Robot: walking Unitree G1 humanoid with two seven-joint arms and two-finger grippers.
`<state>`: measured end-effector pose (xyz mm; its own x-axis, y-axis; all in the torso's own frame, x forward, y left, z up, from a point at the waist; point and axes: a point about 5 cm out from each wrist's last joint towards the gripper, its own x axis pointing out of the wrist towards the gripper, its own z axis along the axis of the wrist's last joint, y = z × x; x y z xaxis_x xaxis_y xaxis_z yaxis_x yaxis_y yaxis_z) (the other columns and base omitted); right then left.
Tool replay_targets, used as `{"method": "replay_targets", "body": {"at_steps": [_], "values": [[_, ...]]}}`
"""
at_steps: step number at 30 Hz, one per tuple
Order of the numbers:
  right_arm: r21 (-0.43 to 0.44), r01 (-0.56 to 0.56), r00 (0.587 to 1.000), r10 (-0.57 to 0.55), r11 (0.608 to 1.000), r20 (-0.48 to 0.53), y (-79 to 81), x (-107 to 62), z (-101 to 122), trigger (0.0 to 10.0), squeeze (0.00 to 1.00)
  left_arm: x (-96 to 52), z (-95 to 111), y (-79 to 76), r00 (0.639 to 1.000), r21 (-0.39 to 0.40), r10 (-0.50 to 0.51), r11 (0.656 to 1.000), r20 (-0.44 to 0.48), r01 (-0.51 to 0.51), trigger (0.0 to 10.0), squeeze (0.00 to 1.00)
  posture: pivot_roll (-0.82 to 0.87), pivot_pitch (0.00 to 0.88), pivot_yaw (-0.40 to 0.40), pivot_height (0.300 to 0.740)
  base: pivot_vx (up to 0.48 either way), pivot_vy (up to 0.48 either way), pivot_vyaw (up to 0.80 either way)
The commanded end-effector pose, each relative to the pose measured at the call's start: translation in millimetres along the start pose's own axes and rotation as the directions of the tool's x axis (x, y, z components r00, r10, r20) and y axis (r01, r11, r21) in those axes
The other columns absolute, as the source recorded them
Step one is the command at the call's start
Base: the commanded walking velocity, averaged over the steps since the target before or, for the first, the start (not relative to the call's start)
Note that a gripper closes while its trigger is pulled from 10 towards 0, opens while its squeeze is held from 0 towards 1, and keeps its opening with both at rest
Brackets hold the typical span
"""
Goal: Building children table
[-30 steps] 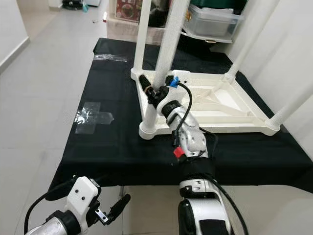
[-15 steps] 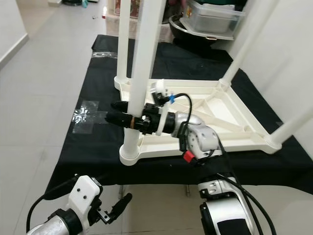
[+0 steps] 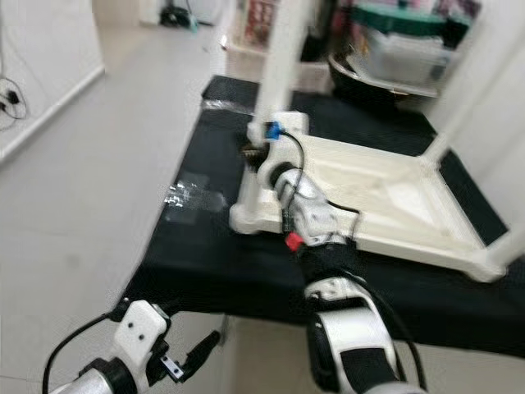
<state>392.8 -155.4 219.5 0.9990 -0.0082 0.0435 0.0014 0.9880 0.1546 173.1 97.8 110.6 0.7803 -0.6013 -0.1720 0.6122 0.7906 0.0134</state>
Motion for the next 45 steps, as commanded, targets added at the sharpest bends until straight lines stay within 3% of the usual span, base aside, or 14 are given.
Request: {"method": "replay_targets", "body": {"at_steps": [1, 6, 7, 8, 13, 14, 17, 23, 27, 31, 32, 35, 36, 45], "values": [[0.008, 0.114, 0.991, -0.113, 0.993, -0.072, -18.3, -3.3, -13.3, 0.0, 0.0, 0.9, -2.6, -1.1, 1.0, -0.006, -0.011, 1.0, -0.013, 0.011, 10.0, 0.0, 0.13, 0.08, -0.164, 0.74, 0.0, 0.0, 0.0], [0.07, 0.189, 0.981, -0.185, 0.979, -0.066, 0.6, -16.5, -31.1, 0.0, 0.0, 1.0, -3.1, -0.4, 1.0, 0.001, -0.012, 1.0, -0.015, 0.012, 10.0, 0.0, 0.13, 0.079, -0.162, 0.74, 0.0, 0.0, 0.0], [0.15, 0.042, 0.998, -0.035, 0.988, -0.047, 23.9, -15.7, -31.4, 10.0, 0.0, 1.1, -3.0, -0.3, 1.0, 0.002, -0.011, 1.0, -0.015, 0.011, 10.0, 0.0, 0.13, 0.079, -0.16, 0.74, 0.0, 0.0, 0.0], [0.21, -0.105, 0.994, 0.11, 0.972, -0.009, 43.4, -16.8, -29.2, 10.0, 1.0, 1.0, -3.1, -0.3, 1.0, 0.002, -0.01, 1.0, -0.016, 0.011, 10.0, 0.0, 0.13, 0.079, -0.16, 0.74, 0.0, 0.0, 0.0], [0.242, -0.23, 0.973, 0.22, 0.942, 0.071, 58.6, -14.9, -15.9, 10.0, 1.0, 1.1, -2.8, -0.4, 1.0, 0.001, -0.011, 1.0, -0.016, 0.011, 10.0, 0.0, 0.13, 0.079, -0.16, 0.74, 0.0, 0.0, 0.0], [0.231, -0.231, 0.973, 0.217, 0.945, 0.085, 56.6, -14.2, -12.7, 10.0, 0.0, 1.2, -2.8, -0.4, 1.0, 0.0, -0.011, 1.0, -0.015, 0.011, 10.0, 0.0, 0.13, 0.08, -0.16, 0.74, 0.0, 0.0, 0.0], [0.297, -0.389, 0.92, 0.357, 0.872, 0.16, 57.9, -13.9, 1.2, 10.0, 0.0, 1.3, -2.8, -0.5, 1.0, -0.002, -0.012, 1.0, -0.015, 0.012, 10.0, 0.0, 0.13, 0.08, -0.16, 0.74, 0.0, 0.0, 0.0], [0.224, -0.858, 0.498, 0.857, 0.463, 0.134, 53.1, -37.3, 11.9, 10.0, 0.0, 2.5, -2.5, -0.6, 1.0, -0.003, -0.018, 1.0, -0.014, 0.018, 10.0, 0.0, 0.12, 0.08, -0.164, 0.74, 0.0, 0.0, 0.0], [0.135, -0.989, 0.053, 0.995, 0.064, -0.089, 46.5, -75.2, -8.0, 10.0, 0.0, 2.7, -1.9, -1.2, 1.0, -0.002, -0.012, 1.0, -0.012, 0.012, 10.0, 0.0, 0.13, 0.082, -0.168, 0.74, 0.0, 0.0, 0.0], [0.139, -0.986, 0.074, 0.991, 0.089, -0.113, 52.6, -68.6, -13.0, 10.0, 0.0, 2.3, -1.8, -1.1, 1.0, -0.002, -0.011, 1.0, -0.012, 0.011, 10.0, 0.0, 0.13, 0.083, -0.168, 0.74, 0.0, 0.0, 0.0], [0.133, -0.986, 0.079, 0.989, 0.096, -0.126, 57.4, -65.3, -14.9, 0.0, 0.0, 2.2, -1.8, -1.2, 1.0, -0.002, -0.011, 1.0, -0.012, 0.011, 10.0, 0.0, 0.13, 0.084, -0.167, 0.74, 0.0, 0.0, 0.0], [0.09, -0.982, 0.156, 0.983, 0.165, -0.099, 66.3, -55.4, -11.0, 0.0, 0.0, 2.0, -1.5, -1.5, 1.0, -0.002, -0.011, 1.0, -0.012, 0.011, 10.0, 0.0, 0.13, 0.085, -0.168, 0.74, 0.0, 0.0, 0.0], [0.052, -0.916, 0.399, 0.917, 0.397, 0.027, 72.5, -31.2, 7.5, 0.0, 0.0, 1.5, -1.3, -1.7, 1.0, -0.002, -0.011, 1.0, -0.012, 0.011, 10.0, 0.0, 0.13, 0.087, -0.167, 0.74, 0.0, 0.0, 0.0], [-0.009, -0.305, 0.952, 0.306, 0.952, 0.014, 34.7, 6.0, 7.5, 0.0, 0.0, 1.0, -1.9, -1.6, 1.0, -0.006, -0.013, 1.0, -0.014, 0.013, 10.0, 0.0, 0.12, 0.08, -0.168, 0.74, 0.0, 0.0, 0.0]]}}
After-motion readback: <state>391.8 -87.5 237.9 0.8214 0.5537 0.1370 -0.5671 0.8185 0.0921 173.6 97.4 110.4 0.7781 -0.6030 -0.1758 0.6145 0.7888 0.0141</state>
